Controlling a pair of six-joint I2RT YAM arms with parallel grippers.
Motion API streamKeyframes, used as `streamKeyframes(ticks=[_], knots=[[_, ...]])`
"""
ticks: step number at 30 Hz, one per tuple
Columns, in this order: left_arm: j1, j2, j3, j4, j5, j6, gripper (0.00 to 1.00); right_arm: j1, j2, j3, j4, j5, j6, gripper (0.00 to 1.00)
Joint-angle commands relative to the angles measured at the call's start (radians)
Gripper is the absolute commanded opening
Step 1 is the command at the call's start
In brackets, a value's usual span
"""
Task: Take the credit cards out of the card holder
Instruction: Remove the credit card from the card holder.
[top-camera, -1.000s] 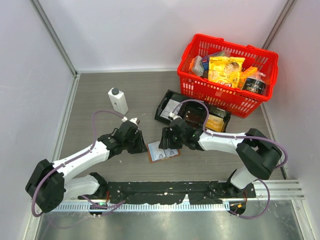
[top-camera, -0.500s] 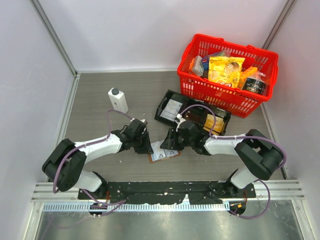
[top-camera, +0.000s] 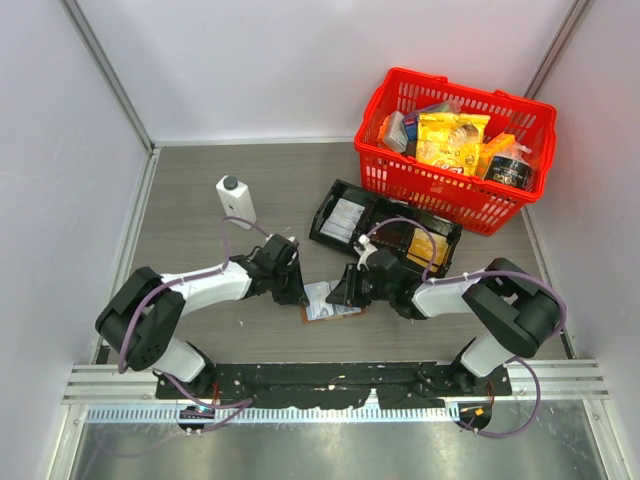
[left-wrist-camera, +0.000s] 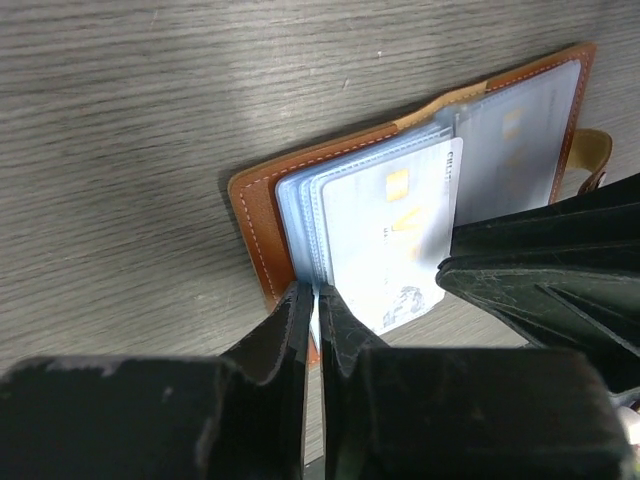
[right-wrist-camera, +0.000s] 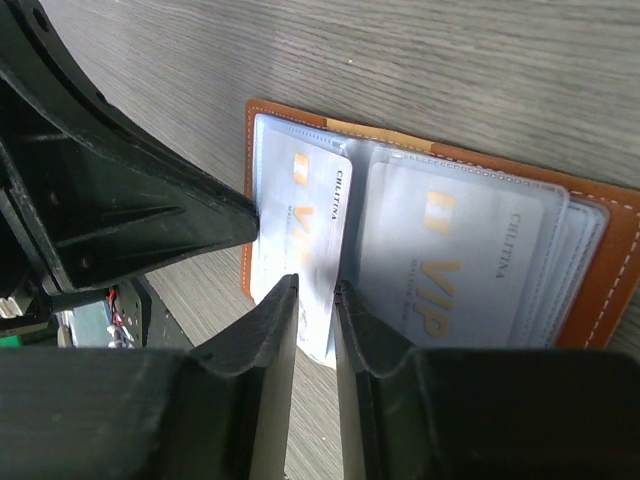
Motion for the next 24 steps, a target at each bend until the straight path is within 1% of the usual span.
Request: streamKeyframes(ticks=[1,6,8,14,20,21,24], knots=[[-0.001,0.052,-0.008,-0.045,-0.067,0.034,0.09,-0.003,0.01,-0.034,0.148,-0.033,0.023,0.24],[-0.002,0.058,-0.014,-0.051,-0.073,0.037,0.01,-0.014,0.025,-0.066,0.219,-0.047,0.03,0.12],[-0.001,0.063,-0.014,-0.053,-0.075,0.037,0.0,-0.018,0.031,-0.071,0.23,-0.05,0.03,0.02],[-0.002,0.063,-0.019,-0.059,-0.085,0.037,0.0,-0.06,0.002,-0.102,0.231,-0.057,0.026,0.01],[-0.001,0.061,-0.028,-0.059,-0.09,0.04,0.0,-0.107,-0.091,-0.099,0.107,-0.056,-0.031,0.01],[-0.001,0.06,-0.029,-0.059,-0.089,0.04,0.0,-0.113,-0.096,-0.091,0.074,-0.054,-0.049,0.01],[-0.001,0.053,-0.029,-0.059,-0.087,0.042,0.0,-0.115,-0.099,-0.083,0.046,-0.05,-0.057,0.01]])
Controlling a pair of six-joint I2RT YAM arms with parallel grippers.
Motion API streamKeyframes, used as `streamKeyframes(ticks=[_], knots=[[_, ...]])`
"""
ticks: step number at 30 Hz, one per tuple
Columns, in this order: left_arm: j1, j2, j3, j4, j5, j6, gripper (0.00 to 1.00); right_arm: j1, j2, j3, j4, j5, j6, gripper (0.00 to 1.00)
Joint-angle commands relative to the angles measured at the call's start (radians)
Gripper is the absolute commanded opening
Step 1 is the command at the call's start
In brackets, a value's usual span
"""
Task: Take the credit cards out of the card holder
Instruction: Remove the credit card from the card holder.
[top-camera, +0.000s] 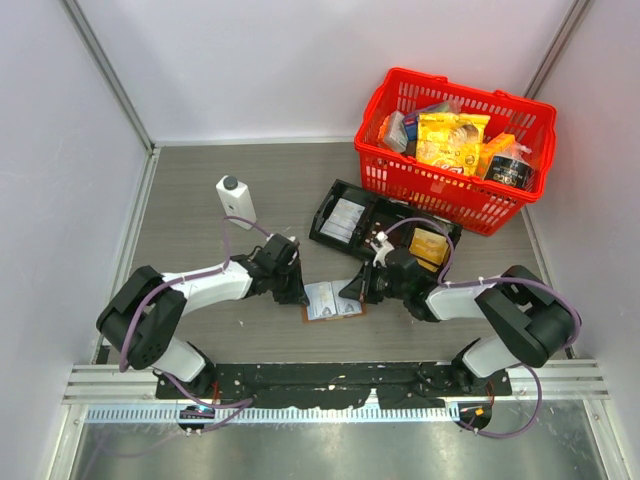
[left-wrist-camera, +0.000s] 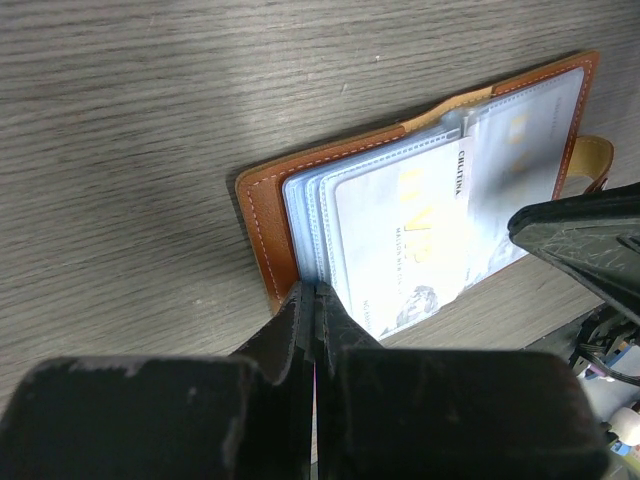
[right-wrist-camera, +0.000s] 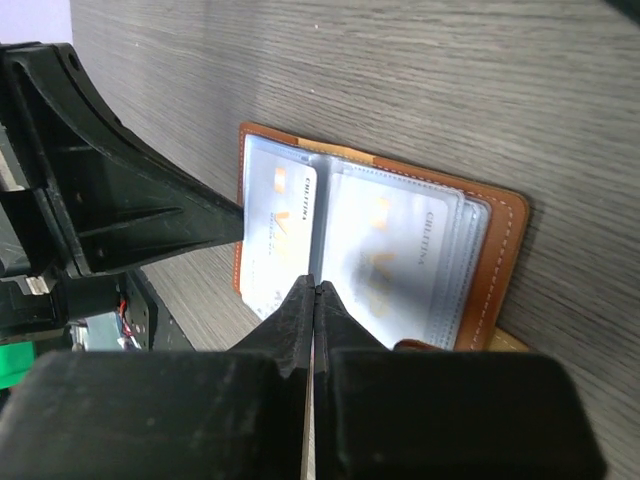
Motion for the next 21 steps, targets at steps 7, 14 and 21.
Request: streamKeyframes(ticks=[7,14,21], knots=[[0.0,-0.018,-0.041,-0.052,-0.083,0.036,0.0,-0.004,0.005,0.044,0.023,-0.057,-0.014,0.26],[0.0,-0.012,-0.044,-0.032,-0.066,0.033,0.0,-0.002,0.069,0.084,0.072,-0.075,-0.005,0.35],[-0.001,-0.004,-0.047,-0.023,-0.061,0.028,0.0,-0.001,0.14,0.093,0.09,-0.092,-0.005,0.35]])
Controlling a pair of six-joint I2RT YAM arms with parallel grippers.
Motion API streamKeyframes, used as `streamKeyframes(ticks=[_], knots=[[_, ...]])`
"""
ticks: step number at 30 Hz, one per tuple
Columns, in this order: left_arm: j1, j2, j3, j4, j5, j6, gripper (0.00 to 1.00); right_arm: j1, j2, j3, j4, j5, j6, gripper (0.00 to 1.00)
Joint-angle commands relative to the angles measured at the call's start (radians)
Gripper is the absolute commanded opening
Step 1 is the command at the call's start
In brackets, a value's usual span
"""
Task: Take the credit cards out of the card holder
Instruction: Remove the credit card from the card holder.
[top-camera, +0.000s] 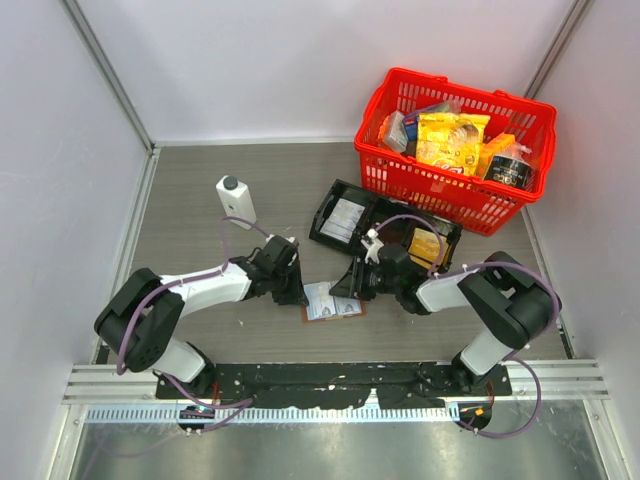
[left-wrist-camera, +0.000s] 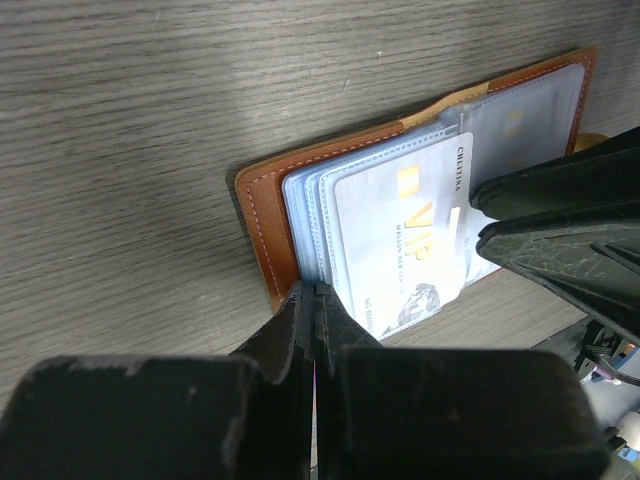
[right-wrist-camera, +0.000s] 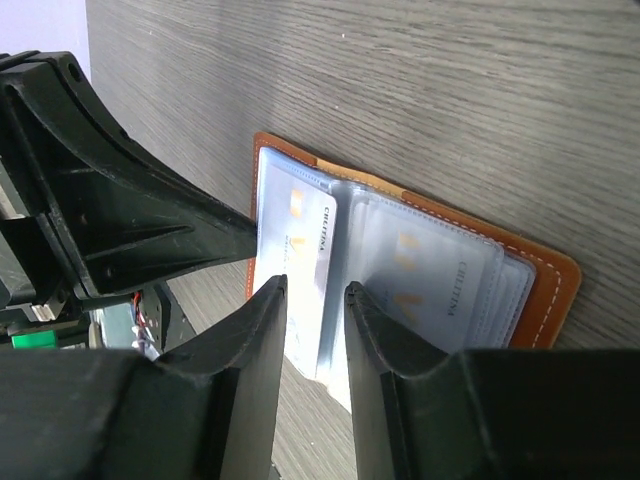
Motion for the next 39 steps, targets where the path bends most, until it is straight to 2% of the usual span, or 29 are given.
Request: streamKeyframes(ticks=[1,9,13,25,34,39], knots=[[0.0,0.016,-0.031,-0.031,-0.045,0.027,0.0,0.003,0.043,0.019,0.077,-0.033,0.003,0.35],[0.0,0.025,-0.028,-0.035,-0.044,0.028,0.0,0.006,0.16,-0.024,0.261,-0.091,0.074,0.34],[0.0,0.025,-0.03,-0.041,-0.05,0.031,0.0,0.005,0.174,-0.041,0.314,-0.098,0.093,0.24],[0.014,0.01,-0.042,-0.047,-0.061,0.03,0.0,-0.044,0.156,-0.078,0.344,-0.156,0.087,0.03],[0.016,-0.06,-0.071,-0.021,-0.067,0.038,0.0,-0.087,0.116,-0.095,0.335,-0.193,0.084,0.01],[0.016,-0.11,-0.074,-0.017,-0.096,0.053,0.0,-0.093,0.068,-0.076,0.205,-0.179,0.026,0.01]])
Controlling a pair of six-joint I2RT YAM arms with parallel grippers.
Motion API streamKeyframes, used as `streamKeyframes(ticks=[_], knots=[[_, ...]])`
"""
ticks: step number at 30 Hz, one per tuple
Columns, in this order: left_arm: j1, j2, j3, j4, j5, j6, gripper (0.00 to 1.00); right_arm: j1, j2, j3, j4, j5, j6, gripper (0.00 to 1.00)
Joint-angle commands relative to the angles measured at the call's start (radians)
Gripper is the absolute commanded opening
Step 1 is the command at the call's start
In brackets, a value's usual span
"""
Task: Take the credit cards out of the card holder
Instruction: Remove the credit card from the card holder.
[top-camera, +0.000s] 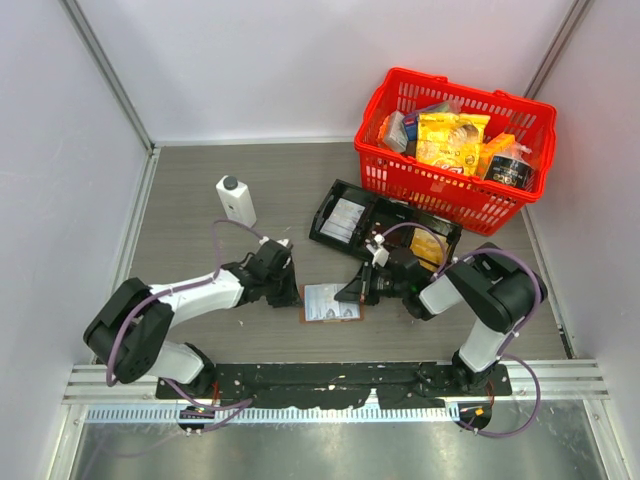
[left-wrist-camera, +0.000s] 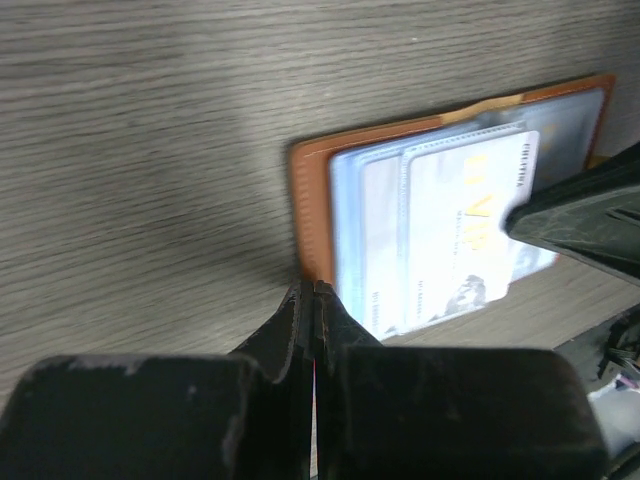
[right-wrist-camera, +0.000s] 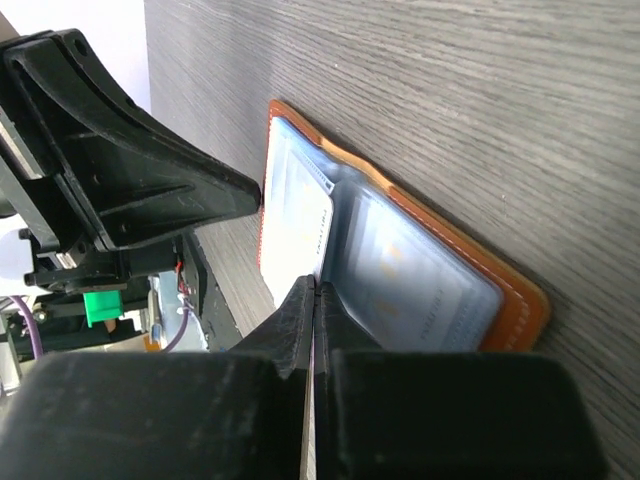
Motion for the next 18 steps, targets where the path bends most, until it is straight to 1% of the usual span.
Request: streamKeyframes(ticks=[1,4,7,9,11,15,18], knots=[[0.01,-0.046,-0.013,-0.042,-0.073,0.043,0.0,-0.012,-0.077,0.018,-0.11,0.005,-0.076,0.01],[0.008,-0.069,-0.005,-0.039,-0.068,0.048,0.01,-0.013,-0.092,0.044,-0.198,0.011,-0.116,0.01],[0.005,-0.105,0.008,-0.001,-0.035,0.047,0.09,-0.013,-0.074,0.056,-0.193,-0.003,-0.113,0.01],[-0.002,-0.121,0.027,0.028,-0.011,0.045,0.16,-0.012,-0.06,0.058,-0.177,-0.008,-0.098,0.01],[-0.007,-0.117,0.057,0.056,0.015,0.042,0.19,-0.011,-0.051,0.06,-0.157,-0.009,-0.092,0.01],[-0.011,-0.044,0.111,0.107,0.077,0.028,0.2,-0.012,-0.04,0.072,-0.158,-0.011,-0.09,0.01],[-0.018,0.022,0.137,0.125,0.108,0.027,0.17,-0.013,-0.029,0.079,-0.158,-0.017,-0.09,0.01]])
